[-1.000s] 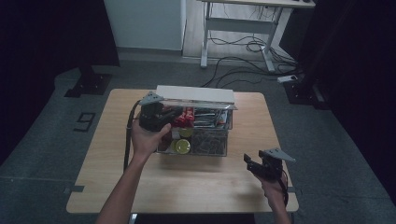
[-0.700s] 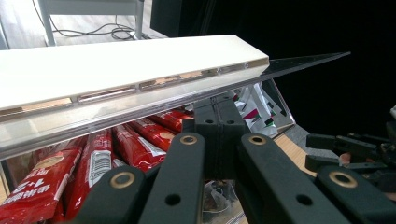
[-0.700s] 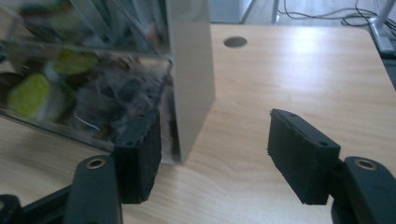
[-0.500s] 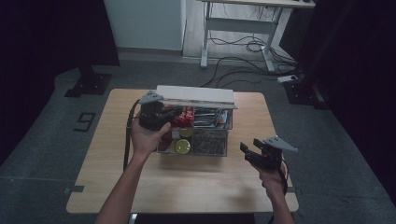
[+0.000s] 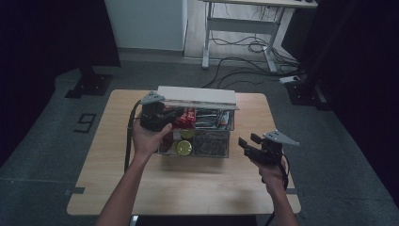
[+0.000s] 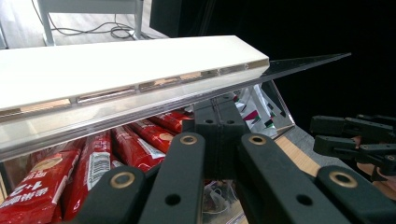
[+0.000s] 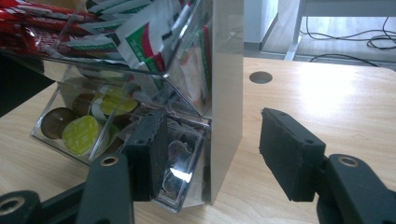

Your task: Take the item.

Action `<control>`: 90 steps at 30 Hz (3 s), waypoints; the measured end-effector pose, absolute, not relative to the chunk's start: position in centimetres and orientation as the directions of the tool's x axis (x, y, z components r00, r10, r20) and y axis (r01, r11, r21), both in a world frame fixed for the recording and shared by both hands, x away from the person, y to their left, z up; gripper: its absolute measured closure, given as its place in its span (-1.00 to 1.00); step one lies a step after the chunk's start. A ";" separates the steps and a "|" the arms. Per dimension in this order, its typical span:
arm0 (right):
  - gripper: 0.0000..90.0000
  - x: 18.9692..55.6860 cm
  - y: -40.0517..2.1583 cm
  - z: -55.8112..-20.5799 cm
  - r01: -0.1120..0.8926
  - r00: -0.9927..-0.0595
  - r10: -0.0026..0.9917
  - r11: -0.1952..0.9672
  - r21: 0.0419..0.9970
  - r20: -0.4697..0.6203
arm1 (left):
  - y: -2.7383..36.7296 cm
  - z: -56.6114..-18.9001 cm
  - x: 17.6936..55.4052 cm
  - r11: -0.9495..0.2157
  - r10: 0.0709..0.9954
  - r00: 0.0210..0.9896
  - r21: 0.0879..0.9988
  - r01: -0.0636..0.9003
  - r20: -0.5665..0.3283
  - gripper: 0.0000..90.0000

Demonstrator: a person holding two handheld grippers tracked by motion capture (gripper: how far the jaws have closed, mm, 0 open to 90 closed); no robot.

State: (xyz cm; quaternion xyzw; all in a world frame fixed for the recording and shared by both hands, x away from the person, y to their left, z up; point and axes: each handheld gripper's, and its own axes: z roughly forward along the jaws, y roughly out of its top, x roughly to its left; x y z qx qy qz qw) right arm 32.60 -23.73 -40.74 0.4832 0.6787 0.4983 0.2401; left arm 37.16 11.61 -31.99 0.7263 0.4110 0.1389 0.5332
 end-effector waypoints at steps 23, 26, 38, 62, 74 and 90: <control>0.03 33.6 -20.6 -38.0 0.377 -0.480 0.868 0.078 0.923 0.123 | 11.3 -31.8 37.1 -0.096 0.748 0.622 0.890 0.445 -0.230 1.00; 0.03 33.8 -19.9 -37.5 0.369 -0.494 0.861 0.081 0.926 0.121 | 11.3 -31.8 37.1 -0.099 0.751 0.621 0.891 0.442 -0.225 1.00; 0.07 34.6 -18.3 -36.8 0.353 -0.518 0.849 0.101 0.930 0.105 | 11.2 -31.8 37.2 -0.098 0.747 0.624 0.890 0.445 -0.230 1.00; 0.15 36.2 -16.2 -36.0 0.354 -0.516 0.852 0.114 0.928 0.092 | 11.2 -31.9 37.2 -0.094 0.738 0.631 0.890 0.445 -0.238 1.00; 0.26 37.8 -15.5 -36.7 0.378 -0.483 0.873 0.133 0.916 0.072 | 11.2 -32.0 37.2 -0.094 0.738 0.632 0.891 0.445 -0.237 1.00; 0.39 38.9 -14.9 -37.8 0.409 -0.451 0.892 0.171 0.896 0.035 | 11.3 -32.0 37.2 -0.093 0.740 0.630 0.891 0.445 -0.237 1.00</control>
